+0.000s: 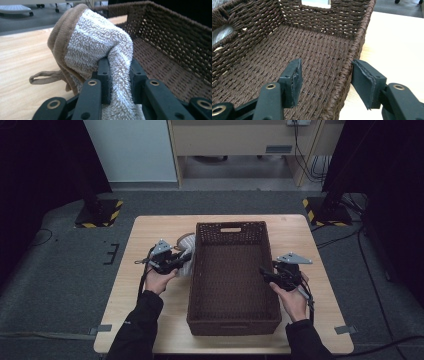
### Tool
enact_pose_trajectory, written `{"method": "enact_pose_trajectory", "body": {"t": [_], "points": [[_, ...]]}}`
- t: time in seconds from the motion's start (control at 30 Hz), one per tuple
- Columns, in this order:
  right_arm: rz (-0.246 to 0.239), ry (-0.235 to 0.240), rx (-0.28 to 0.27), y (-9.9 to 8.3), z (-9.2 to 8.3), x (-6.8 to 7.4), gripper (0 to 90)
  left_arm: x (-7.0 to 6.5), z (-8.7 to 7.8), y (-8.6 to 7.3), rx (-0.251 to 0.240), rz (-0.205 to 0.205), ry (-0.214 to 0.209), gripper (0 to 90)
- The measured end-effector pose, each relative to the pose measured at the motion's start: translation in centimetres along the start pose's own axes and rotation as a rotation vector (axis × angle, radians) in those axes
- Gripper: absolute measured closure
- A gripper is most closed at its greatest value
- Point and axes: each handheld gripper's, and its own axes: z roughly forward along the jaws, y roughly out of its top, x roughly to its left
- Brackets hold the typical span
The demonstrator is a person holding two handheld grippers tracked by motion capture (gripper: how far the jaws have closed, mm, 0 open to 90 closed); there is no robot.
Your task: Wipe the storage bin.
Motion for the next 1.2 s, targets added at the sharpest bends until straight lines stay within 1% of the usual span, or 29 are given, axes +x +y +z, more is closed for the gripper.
{"method": "enact_pose_trajectory", "body": {"t": [0.13,0.17,0.27,0.3,0.37,0.4,0.43,0.53,0.67,0.73,0.8,0.83,0.87,0.9,0.93,1.0,1.1,1.17,1.2], "points": [[0.003,0.0,-0.001,0.0,0.0,0.0,42.1,0.1,0.3,-0.9,0.026,-0.001,-0.011,74.3],[0.001,0.001,-0.001,0.0,0.0,0.0,42.1,0.1,0.5,-1.2,0.038,0.006,-0.012,74.3],[0.004,0.001,-0.002,0.0,0.0,0.0,42.1,0.1,1.1,-2.4,0.067,0.0,-0.019,74.3],[0.004,0.002,-0.002,0.0,0.0,0.0,42.1,0.2,1.3,-2.7,0.081,0.0,-0.022,74.3],[0.005,0.001,-0.003,0.0,0.1,0.0,42.0,0.2,1.9,-3.5,0.126,0.01,-0.018,74.3],[0.003,0.002,-0.002,0.0,0.0,0.0,42.0,0.1,2.2,-3.9,0.136,0.018,-0.016,74.3],[0.006,0.001,-0.002,0.0,0.0,0.0,42.0,0.0,2.4,-4.0,0.14,0.022,-0.014,74.2],[0.008,0.003,-0.003,0.0,0.1,0.0,41.8,0.0,2.3,-3.9,0.14,0.016,-0.009,74.1],[0.002,-0.001,-0.009,0.0,0.0,0.0,41.2,0.1,1.5,-3.4,0.108,-0.012,0.004,74.1],[-0.011,0.002,-0.014,0.1,-0.2,0.0,40.5,0.2,0.8,-2.7,0.07,-0.024,0.006,74.1],[-0.009,0.009,-0.021,0.2,-0.6,-0.1,40.1,0.1,0.1,-2.1,0.035,-0.034,-0.001,74.1],[-0.01,0.009,-0.028,0.3,-0.7,-0.2,40.1,0.0,-0.4,-1.6,0.012,-0.035,-0.002,74.1],[-0.006,0.011,-0.033,0.4,-1.0,-0.2,40.2,0.0,-0.8,-1.3,-0.018,-0.047,-0.007,74.1],[-0.01,0.016,-0.036,0.4,-1.1,-0.3,40.4,0.0,-1.0,-1.0,-0.025,-0.054,-0.016,74.0],[-0.009,0.019,-0.039,0.4,-1.2,-0.3,40.7,-0.1,-1.3,-0.7,-0.034,-0.045,-0.015,74.1],[-0.013,0.028,-0.036,0.4,-1.4,-0.3,41.6,-0.3,-1.9,-0.3,-0.066,-0.046,-0.024,74.0],[-0.026,0.038,-0.02,0.2,-1.6,0.0,44.0,-0.8,-2.4,0.1,-0.074,-0.032,-0.034,74.0],[-0.041,0.046,-0.007,0.1,-1.9,0.1,44.9,-1.0,-2.5,-0.1,-0.065,-0.019,-0.034,73.9],[-0.044,0.048,-0.004,0.1,-2.1,0.1,45.1,-1.2,-2.4,-0.3,-0.061,-0.019,-0.037,73.9]]}}
